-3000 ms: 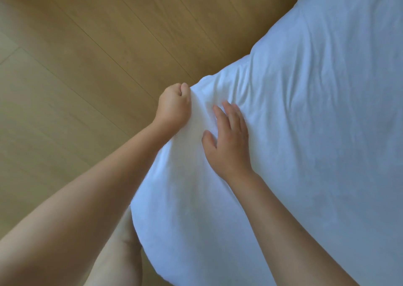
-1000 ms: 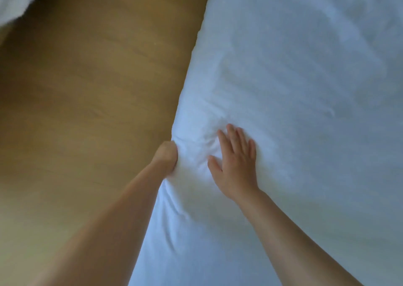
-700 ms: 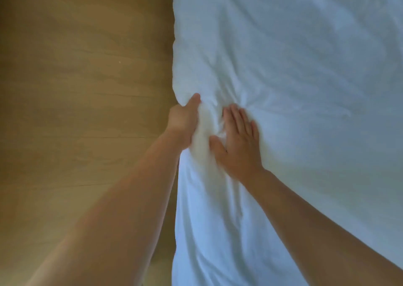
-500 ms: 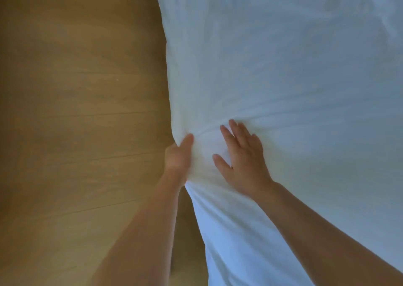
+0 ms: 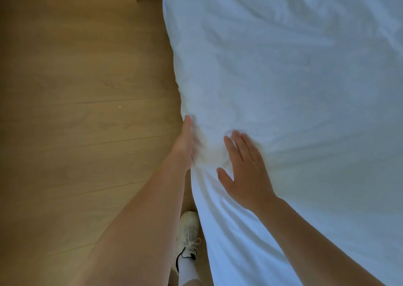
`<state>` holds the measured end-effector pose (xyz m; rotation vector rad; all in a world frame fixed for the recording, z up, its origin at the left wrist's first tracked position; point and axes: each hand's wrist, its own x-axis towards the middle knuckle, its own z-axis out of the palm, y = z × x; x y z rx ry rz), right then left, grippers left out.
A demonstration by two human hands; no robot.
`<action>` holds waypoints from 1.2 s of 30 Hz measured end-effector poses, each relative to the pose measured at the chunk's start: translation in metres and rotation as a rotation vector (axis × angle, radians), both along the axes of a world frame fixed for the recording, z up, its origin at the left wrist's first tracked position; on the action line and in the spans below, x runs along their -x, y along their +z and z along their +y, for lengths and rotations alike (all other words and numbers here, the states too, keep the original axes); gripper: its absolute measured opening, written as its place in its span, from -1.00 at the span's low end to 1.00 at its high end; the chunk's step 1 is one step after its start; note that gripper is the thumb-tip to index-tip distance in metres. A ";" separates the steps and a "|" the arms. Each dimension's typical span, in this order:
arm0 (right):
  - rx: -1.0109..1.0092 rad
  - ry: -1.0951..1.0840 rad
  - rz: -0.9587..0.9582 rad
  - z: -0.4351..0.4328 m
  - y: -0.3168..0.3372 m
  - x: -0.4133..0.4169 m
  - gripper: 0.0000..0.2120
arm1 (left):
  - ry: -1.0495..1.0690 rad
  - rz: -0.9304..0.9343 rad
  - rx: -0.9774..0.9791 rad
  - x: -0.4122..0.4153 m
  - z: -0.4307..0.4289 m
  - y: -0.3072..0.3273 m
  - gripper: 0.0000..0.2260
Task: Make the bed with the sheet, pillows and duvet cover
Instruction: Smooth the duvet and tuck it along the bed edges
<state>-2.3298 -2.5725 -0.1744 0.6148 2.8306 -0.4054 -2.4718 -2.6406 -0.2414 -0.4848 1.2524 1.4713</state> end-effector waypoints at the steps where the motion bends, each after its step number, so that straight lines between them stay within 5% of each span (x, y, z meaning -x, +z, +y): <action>1: -0.002 0.000 0.031 0.005 -0.004 0.008 -0.34 | 0.011 0.024 0.016 0.009 0.007 -0.002 -0.38; 8: -0.057 0.007 0.200 0.037 -0.020 0.079 -0.41 | 0.112 0.043 0.008 0.063 0.034 -0.004 -0.55; 11: -0.125 0.119 0.141 0.041 -0.024 0.106 -0.43 | 0.266 0.205 0.294 0.067 -0.005 -0.010 -0.66; 13: -0.208 0.251 -0.018 0.041 -0.026 0.121 -0.48 | 0.113 0.375 0.571 0.067 -0.007 -0.023 -0.68; 16: -0.241 0.294 -0.084 0.056 -0.026 0.140 -0.55 | -0.207 0.310 0.642 0.074 0.042 -0.046 -0.65; 18: -0.196 0.227 0.014 0.073 -0.024 0.151 -0.56 | -0.191 0.195 0.544 0.090 0.073 -0.054 -0.66; 22: -0.262 0.138 0.073 0.107 -0.017 0.176 -0.47 | 0.147 -0.070 -0.045 0.152 0.097 -0.051 -0.50; 27: -0.304 0.097 0.003 0.127 -0.015 0.225 -0.39 | 0.032 -0.067 -0.209 0.219 0.127 -0.028 -0.52; 30: -0.250 0.025 0.044 0.135 -0.014 0.264 -0.38 | 0.087 -0.099 -0.110 0.249 0.109 -0.028 -0.60; 33: -0.253 0.001 0.009 0.147 -0.016 0.310 -0.40 | 0.146 0.022 0.260 0.260 0.074 -0.042 -0.58; 36: -0.266 0.049 -0.090 0.157 -0.023 0.352 -0.41 | -0.011 0.105 0.459 0.266 0.097 -0.057 -0.71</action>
